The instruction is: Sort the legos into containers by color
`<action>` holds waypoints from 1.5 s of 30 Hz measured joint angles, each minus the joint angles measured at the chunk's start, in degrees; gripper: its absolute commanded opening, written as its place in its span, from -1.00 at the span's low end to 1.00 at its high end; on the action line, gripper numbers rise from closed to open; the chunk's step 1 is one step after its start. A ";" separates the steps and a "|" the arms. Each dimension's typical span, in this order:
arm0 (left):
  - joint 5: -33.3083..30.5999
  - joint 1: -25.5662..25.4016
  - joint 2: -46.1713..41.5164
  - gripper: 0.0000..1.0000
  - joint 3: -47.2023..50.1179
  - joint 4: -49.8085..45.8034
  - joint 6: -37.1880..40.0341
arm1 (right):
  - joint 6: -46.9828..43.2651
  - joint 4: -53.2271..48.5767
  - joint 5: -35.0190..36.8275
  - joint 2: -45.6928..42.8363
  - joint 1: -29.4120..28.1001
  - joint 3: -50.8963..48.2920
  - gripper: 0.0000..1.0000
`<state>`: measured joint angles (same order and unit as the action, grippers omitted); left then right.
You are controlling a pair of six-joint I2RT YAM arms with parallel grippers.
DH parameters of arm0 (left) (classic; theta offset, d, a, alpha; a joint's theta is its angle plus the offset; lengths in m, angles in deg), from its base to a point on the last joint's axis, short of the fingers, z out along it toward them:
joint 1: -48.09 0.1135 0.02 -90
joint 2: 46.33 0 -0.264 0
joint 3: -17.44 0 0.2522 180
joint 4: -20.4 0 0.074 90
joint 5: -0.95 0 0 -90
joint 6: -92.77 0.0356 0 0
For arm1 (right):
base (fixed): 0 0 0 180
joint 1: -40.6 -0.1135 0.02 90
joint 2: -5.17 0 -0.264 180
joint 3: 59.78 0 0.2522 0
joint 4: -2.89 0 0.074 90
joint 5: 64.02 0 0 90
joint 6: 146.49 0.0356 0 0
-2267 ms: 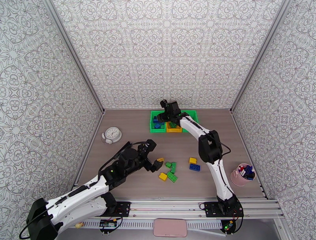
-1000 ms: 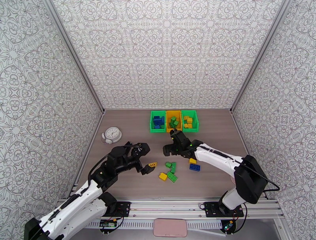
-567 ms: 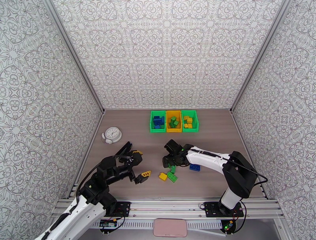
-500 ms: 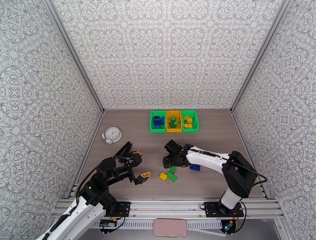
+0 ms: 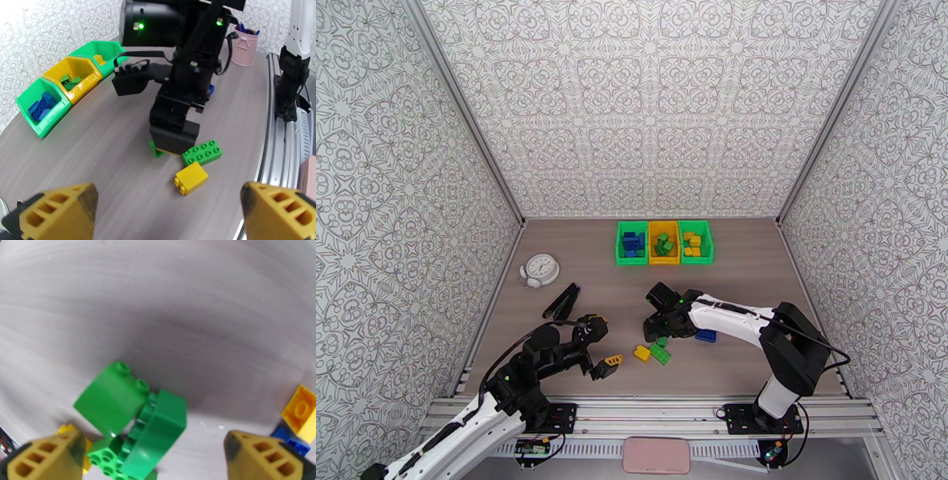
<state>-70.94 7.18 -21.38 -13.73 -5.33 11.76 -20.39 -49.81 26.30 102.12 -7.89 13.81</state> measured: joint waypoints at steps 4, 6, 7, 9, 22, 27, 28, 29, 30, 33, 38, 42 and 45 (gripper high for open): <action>0.00 -0.33 0.00 0.99 0.83 1.64 -0.28 | -0.07 -0.61 0.07 -0.17 0.00 -0.90 0.90; -0.02 -0.85 0.00 0.99 1.49 2.12 -0.52 | -0.02 -0.59 0.09 -0.59 0.00 -1.20 0.87; -0.15 -1.18 0.00 0.99 1.73 2.27 -0.70 | 0.07 -0.61 0.09 -0.90 0.00 -1.42 0.86; -0.42 -1.62 0.07 0.99 1.88 2.40 -1.16 | 0.22 -0.61 0.13 -1.11 0.00 -1.55 0.79; -2.78 -2.71 0.81 0.99 2.89 5.25 -2.95 | 3.54 -2.14 1.84 -0.83 0.00 -1.53 0.29; -2.78 -2.78 3.91 0.99 2.97 7.52 -2.93 | 3.89 -2.12 1.84 0.63 0.00 -1.44 0.09; -2.75 -2.86 4.72 0.99 2.99 8.31 -2.95 | 3.93 -2.12 1.81 0.90 0.00 -1.33 0.03; -2.75 -2.93 5.57 0.99 3.04 8.96 -2.95 | 3.91 -2.12 1.84 1.18 0.00 -1.20 -0.03; -2.73 -2.95 6.23 0.99 3.06 9.57 -2.93 | 4.00 -2.16 1.86 1.38 0.00 -1.07 -0.08; -2.75 -3.10 8.26 0.99 3.32 11.61 -2.95 | 3.78 -2.58 1.84 1.55 0.00 -0.70 -0.28; -2.75 -3.26 9.81 0.99 3.76 13.22 -2.97 | 3.48 -3.43 2.12 1.51 0.00 -0.04 -0.56; -2.75 -3.26 11.08 0.99 3.76 15.23 -3.02 | 3.37 -4.33 2.93 0.52 0.00 0.11 -0.63; -2.80 -3.37 12.55 0.99 3.76 16.37 -3.02 | 3.34 -5.09 4.15 -1.40 0.22 1.14 -0.64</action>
<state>-73.73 3.82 -8.83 -9.97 11.04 8.75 -17.04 -54.90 30.45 100.72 -7.67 14.95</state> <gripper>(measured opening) 0.996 0.247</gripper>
